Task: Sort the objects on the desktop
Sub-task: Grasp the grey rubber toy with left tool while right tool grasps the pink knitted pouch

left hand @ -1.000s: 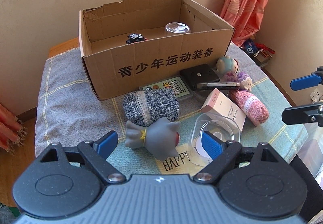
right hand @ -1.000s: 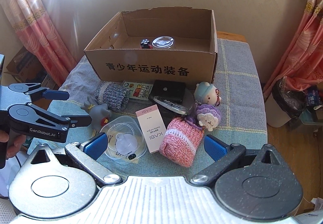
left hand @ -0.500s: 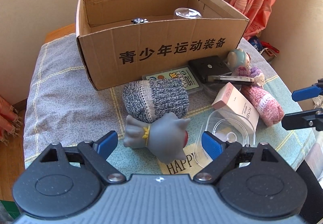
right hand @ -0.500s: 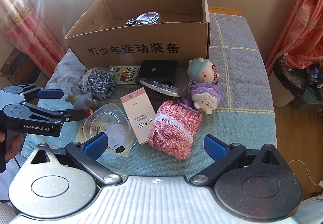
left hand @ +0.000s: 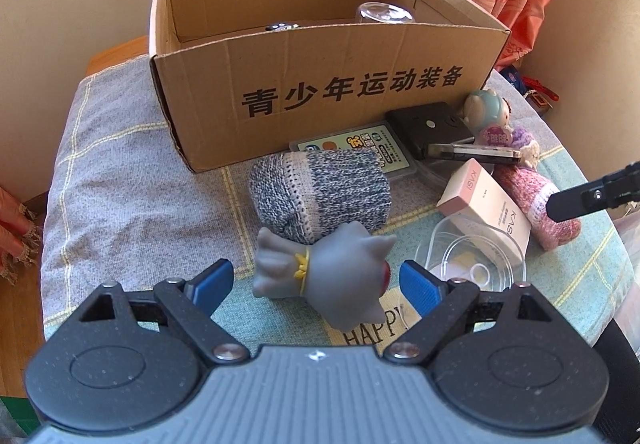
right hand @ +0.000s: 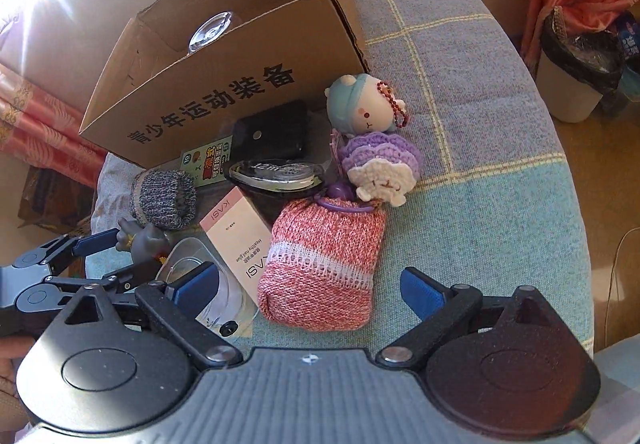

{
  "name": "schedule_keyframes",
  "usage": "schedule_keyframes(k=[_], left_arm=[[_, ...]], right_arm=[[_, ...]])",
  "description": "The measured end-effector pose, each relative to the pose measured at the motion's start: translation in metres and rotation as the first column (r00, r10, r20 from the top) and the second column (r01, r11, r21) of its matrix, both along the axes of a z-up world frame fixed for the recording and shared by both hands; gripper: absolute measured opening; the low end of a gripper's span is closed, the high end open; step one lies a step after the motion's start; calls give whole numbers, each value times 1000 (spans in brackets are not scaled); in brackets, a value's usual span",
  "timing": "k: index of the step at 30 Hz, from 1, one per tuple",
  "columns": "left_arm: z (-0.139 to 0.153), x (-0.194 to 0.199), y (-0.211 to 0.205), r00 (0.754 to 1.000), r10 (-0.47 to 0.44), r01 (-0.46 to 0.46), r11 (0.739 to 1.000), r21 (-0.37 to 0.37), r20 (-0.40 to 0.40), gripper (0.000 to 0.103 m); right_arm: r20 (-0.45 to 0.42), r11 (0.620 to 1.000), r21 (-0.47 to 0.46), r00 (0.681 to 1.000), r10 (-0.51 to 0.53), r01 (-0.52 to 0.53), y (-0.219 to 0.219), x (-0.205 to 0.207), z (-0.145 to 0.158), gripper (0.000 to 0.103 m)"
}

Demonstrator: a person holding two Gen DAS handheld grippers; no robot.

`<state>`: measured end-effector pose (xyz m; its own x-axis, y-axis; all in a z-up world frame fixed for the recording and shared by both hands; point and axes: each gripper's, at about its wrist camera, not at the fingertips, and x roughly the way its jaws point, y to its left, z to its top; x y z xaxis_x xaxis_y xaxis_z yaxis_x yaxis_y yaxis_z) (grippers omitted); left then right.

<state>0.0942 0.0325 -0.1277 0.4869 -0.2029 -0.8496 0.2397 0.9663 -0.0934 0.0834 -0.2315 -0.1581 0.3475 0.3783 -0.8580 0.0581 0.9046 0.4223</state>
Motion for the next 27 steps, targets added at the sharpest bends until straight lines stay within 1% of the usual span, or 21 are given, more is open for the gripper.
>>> schedule_keyframes(k=[2,5,9,13,16,22,25,26,27], left_arm=[[-1,0,1,1000,0,0,1000,0,-4,90],[-2,1,2,1000,-9,9,1000,3,-9,90],[-3,-1,2,1000,-28,28,1000,12,-5,90],[-4,-2,4,1000,-28,28,1000,10,-4,90],[-3,-2,3,999,-32,32,999,18,6,90],[-2,2,-4,997,-77,76,996,48,26,90],[-4,3,-7,996,-88,86,995,49,35,89],[-5,4,-8,995,-94,92,995,45,30,87],[-6,4,-9,995,-99,98,994,42,22,82]], right_arm=[[-12,1000,10,1000,-7,8,-2,2,-4,88],[-28,999,31,999,-23,23,-5,5,-8,83],[-40,998,44,999,-36,38,-5,10,-13,80],[-56,999,34,998,-29,31,-3,11,-18,71],[-43,1000,10,999,-16,17,0,10,-16,69],[-39,1000,4,999,-17,17,-1,9,-14,68],[-38,1000,-2,999,-17,17,-1,8,-13,68],[-37,1000,-5,999,-17,17,-1,7,-13,67],[-37,1000,-8,999,-16,16,-1,7,-12,67]])
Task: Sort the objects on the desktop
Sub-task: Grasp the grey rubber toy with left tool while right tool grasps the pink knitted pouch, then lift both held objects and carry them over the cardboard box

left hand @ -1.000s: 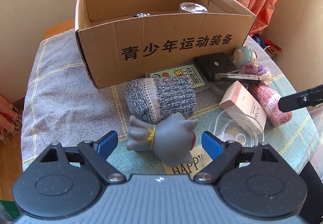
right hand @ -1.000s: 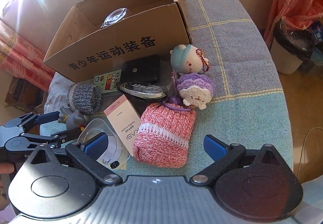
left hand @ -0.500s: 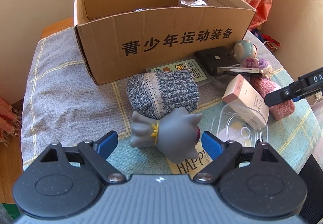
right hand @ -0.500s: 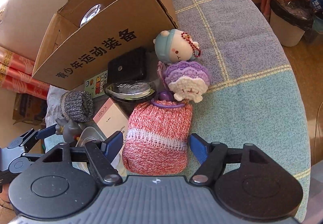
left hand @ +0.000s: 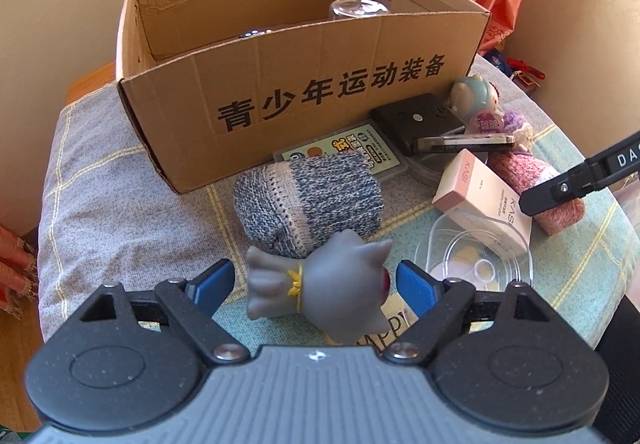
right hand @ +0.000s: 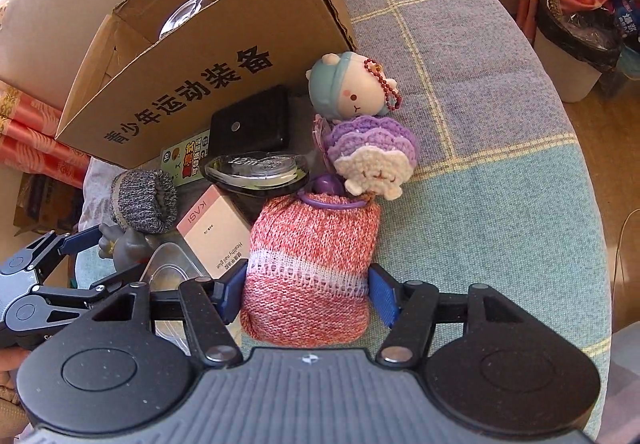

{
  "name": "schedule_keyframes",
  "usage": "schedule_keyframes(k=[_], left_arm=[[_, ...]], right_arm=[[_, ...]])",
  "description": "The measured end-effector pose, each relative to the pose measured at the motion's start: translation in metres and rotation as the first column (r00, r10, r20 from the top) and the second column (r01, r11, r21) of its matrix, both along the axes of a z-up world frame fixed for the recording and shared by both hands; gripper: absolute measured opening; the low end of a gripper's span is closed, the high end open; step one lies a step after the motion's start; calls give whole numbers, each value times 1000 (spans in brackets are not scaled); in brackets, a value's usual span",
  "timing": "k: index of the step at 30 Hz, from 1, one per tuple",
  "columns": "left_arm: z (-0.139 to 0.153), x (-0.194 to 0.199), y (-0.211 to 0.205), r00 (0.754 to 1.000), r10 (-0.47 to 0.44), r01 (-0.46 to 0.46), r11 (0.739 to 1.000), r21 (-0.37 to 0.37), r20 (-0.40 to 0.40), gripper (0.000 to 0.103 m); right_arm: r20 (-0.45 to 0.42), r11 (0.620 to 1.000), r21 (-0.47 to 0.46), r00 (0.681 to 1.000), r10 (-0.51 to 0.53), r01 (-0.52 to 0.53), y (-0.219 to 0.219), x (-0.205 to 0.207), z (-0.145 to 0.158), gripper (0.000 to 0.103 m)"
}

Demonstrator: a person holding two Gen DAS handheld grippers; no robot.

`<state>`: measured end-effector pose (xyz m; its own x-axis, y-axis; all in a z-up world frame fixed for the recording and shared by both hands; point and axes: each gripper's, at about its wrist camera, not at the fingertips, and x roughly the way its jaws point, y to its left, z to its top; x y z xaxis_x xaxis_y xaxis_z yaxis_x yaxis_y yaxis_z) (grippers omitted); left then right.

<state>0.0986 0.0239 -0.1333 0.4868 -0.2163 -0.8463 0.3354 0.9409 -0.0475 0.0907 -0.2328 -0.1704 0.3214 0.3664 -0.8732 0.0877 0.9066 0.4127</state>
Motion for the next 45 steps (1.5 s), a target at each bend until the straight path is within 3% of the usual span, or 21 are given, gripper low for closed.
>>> schedule_keyframes(k=[2,3,17,28,45], left_arm=[[0,0,-1,1000,-5,5,1000,-6,-8,72],[0,0,-1,1000,-4,4,1000,-6,-9,72],[25,-20,4,1000,-10,11,999,-31,24,71],[51,-28,2,997,-65,67,996,-66,39,71],[102,8,1,989,-61,74,993,-89,138,71]], right_arm=[[0,1000,-10,1000,3,-3,3,0,0,66],[1,1000,-18,1000,8,-8,3,0,2,65],[43,994,-86,997,68,-64,15,-16,27,64],[121,987,-128,986,114,-98,22,-24,57,64],[227,965,-210,953,203,-155,32,7,102,64]])
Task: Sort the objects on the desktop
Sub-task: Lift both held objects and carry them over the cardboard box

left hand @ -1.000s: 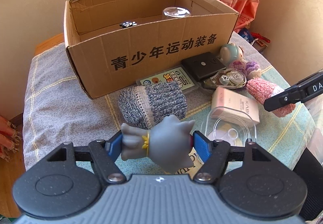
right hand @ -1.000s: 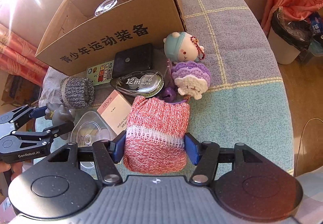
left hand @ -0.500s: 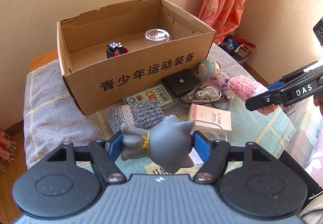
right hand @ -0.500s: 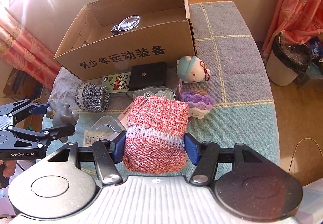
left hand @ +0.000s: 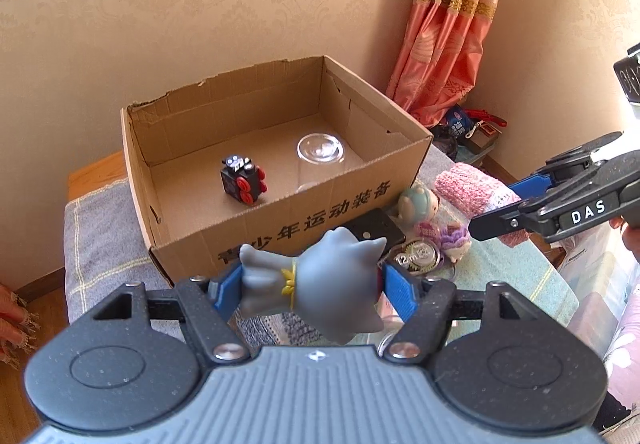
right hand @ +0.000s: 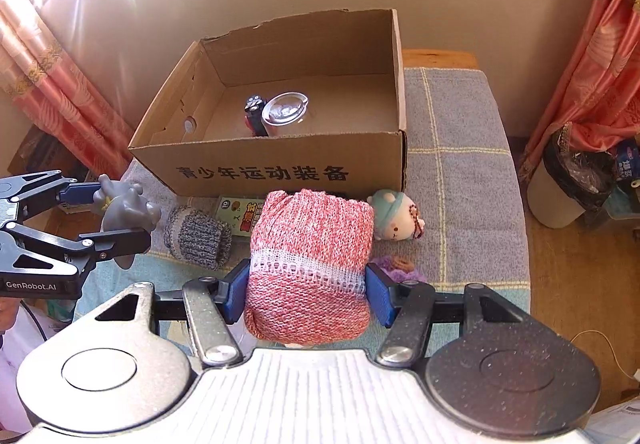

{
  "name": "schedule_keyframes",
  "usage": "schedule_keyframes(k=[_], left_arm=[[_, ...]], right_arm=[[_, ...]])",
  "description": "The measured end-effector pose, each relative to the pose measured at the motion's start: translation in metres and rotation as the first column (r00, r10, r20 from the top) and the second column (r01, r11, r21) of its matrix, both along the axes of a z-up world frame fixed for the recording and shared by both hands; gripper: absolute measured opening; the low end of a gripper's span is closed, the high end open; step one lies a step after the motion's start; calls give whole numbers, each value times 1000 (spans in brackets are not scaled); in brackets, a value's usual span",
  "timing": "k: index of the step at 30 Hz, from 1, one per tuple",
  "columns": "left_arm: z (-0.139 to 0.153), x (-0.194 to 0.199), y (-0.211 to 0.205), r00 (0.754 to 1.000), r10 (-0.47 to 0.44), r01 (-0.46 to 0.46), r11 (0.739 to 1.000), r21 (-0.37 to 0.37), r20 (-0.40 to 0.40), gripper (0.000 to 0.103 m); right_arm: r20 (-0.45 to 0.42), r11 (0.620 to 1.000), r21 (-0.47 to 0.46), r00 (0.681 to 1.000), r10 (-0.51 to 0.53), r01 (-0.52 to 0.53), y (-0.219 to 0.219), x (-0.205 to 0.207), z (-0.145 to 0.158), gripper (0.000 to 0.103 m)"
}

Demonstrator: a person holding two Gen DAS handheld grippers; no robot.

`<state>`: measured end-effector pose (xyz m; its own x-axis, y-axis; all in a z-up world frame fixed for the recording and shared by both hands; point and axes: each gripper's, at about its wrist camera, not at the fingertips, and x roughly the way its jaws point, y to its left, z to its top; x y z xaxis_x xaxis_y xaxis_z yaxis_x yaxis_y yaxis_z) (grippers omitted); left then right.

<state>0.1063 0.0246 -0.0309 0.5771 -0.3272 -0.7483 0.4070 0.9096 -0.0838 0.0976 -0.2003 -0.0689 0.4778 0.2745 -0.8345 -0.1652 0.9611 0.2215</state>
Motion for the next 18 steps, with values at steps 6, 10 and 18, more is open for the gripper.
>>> schedule_keyframes(k=[6,10,18], left_arm=[[15,20,-6,999,-14,14,1000,14,42,72],[21,34,-10,998,-19,17,999,28,62,72],[25,57,-10,997,0,-3,999,41,80,72]], right_arm=[[35,999,-34,999,25,-24,3,22,14,64],[59,999,-45,998,30,-27,4,38,22,64],[97,996,-80,995,33,-25,8,74,34,64]])
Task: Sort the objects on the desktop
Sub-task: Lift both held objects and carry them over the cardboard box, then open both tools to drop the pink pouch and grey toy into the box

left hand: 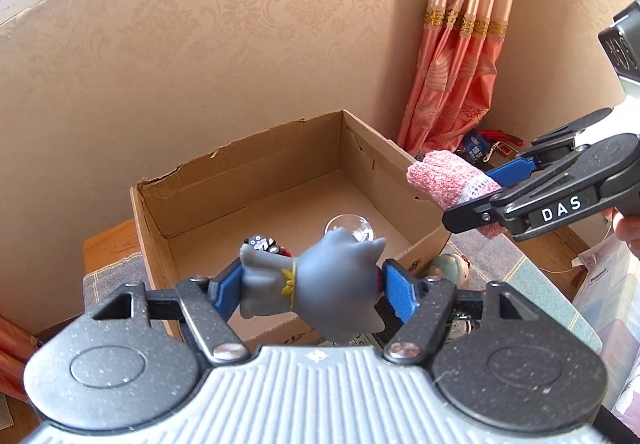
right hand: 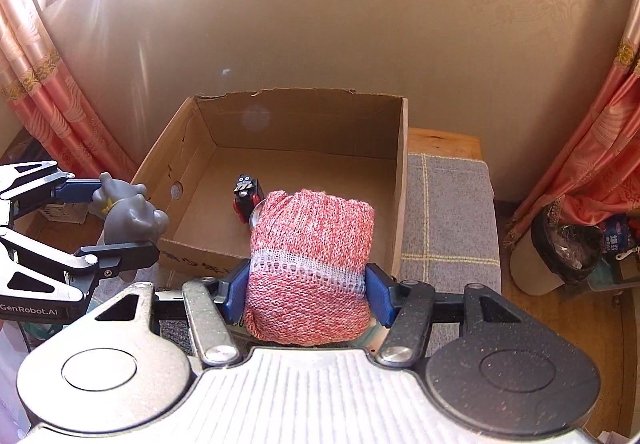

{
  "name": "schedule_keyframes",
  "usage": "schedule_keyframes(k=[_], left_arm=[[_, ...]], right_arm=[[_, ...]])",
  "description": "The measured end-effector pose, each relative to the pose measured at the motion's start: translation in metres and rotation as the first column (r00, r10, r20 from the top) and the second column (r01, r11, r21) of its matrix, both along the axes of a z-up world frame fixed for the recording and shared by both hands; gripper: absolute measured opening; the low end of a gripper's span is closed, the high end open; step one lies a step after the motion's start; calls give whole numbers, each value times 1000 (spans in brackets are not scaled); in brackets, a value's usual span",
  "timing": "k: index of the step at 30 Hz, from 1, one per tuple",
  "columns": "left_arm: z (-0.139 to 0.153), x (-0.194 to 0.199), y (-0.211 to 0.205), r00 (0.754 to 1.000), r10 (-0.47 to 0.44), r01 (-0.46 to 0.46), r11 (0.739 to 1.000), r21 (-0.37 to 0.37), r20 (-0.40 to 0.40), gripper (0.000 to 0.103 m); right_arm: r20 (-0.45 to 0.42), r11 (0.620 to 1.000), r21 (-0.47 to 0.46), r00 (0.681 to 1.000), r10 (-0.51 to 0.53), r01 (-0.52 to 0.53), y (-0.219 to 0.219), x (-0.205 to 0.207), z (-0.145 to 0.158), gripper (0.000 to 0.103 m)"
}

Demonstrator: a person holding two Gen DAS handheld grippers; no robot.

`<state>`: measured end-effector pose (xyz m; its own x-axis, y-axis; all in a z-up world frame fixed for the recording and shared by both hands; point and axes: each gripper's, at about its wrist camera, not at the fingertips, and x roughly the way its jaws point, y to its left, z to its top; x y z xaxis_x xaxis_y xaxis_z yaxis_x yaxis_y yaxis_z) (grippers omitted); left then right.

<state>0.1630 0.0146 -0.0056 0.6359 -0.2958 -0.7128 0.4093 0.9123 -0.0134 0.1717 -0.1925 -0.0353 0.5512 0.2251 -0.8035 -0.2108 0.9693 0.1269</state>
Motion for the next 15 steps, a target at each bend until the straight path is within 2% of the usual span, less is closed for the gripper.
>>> schedule_keyframes(k=[12,15], left_arm=[[-2,23,6,1000,23,-23,1000,0,-3,72],[-4,25,10,1000,30,-30,1000,3,-7,72]], right_arm=[[28,998,-55,1000,10,-9,12,46,2,65],[27,998,-65,1000,-1,3,13,50,2,70]])
